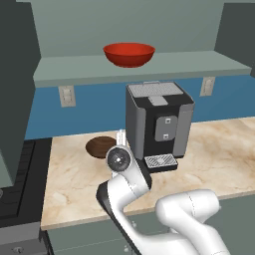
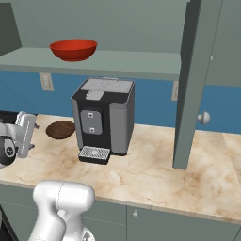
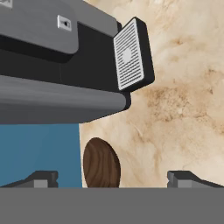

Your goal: Pick up the bowls on the counter and stack them on top of one another in the open cabinet. Place the smaller bowl on top of the larger bowl.

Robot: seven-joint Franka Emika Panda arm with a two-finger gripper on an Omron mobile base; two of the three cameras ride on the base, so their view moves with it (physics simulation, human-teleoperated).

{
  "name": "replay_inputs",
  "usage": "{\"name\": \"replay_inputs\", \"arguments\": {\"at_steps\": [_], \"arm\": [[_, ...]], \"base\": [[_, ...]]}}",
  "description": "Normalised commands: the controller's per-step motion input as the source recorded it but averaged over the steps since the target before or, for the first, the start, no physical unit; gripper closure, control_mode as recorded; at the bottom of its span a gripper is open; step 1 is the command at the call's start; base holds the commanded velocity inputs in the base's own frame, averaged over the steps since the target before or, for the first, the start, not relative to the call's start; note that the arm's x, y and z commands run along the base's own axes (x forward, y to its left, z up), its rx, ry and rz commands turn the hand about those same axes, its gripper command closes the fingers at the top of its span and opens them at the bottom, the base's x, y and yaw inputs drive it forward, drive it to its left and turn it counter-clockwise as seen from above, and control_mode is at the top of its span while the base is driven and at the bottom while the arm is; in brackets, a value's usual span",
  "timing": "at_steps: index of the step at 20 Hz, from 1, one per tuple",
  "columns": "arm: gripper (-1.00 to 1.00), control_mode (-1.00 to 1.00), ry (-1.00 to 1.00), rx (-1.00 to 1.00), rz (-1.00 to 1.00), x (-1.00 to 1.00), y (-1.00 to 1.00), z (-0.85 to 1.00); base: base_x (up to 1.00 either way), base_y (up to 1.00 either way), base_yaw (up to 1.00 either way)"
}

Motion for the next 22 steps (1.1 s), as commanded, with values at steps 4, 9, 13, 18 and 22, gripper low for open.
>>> {"name": "replay_inputs", "arguments": {"at_steps": [4,9,13,18,22], "arm": [[-1.00,-1.00,-0.02,0.00,-0.02,0.33,0.30,-0.18],[-1.00,-1.00,-0.01,0.00,-0.05,0.27,0.31,-0.14],[-1.00,-1.00,0.00,0.01,-0.06,0.22,0.31,-0.20],[-1.00,-1.00,0.00,0.03,-0.06,0.22,0.30,-0.23],[-1.00,-1.00,0.00,0.06,-0.05,0.22,0.20,-0.23]], "base": [[0.00,0.00,0.00],[0.00,0.00,0.00],[0.00,0.00,0.00],[0.00,0.00,0.00],[0.00,0.00,0.00]]}}
